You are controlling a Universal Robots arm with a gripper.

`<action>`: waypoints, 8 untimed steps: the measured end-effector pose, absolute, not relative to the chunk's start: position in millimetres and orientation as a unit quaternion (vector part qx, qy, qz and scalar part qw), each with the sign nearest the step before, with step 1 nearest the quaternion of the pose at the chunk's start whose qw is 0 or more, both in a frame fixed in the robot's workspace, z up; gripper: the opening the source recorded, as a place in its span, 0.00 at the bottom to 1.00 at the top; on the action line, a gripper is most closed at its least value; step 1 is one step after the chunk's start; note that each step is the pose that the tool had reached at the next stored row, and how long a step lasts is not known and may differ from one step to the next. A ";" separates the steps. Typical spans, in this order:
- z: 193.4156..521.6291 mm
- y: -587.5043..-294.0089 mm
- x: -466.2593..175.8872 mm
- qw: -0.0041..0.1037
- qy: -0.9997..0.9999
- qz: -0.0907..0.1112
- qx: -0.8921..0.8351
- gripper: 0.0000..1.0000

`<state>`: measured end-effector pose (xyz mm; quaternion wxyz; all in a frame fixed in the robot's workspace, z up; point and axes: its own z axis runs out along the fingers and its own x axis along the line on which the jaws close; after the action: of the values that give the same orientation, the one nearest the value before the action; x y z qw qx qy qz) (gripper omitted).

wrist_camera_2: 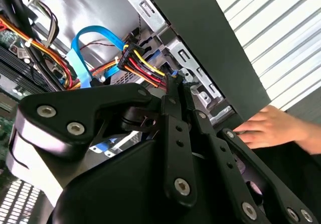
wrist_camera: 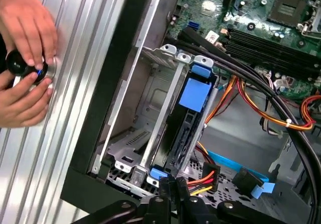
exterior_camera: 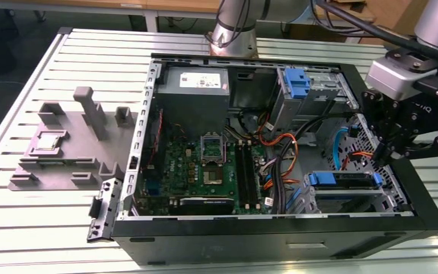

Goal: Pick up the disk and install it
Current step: 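Insert the first disk wire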

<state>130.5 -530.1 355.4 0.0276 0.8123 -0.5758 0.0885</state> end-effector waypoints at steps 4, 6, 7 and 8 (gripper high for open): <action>355.2 -529.7 130.5 0.030 -0.596 0.088 0.798 0.17; 355.2 -529.5 130.4 0.031 -0.602 0.088 0.793 0.17; 355.2 -529.5 130.5 0.031 -0.602 0.088 0.793 0.17; 355.2 -529.5 130.5 0.031 -0.602 0.088 0.793 0.17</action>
<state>130.5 -529.5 355.2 0.0307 0.7930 -0.6021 0.0875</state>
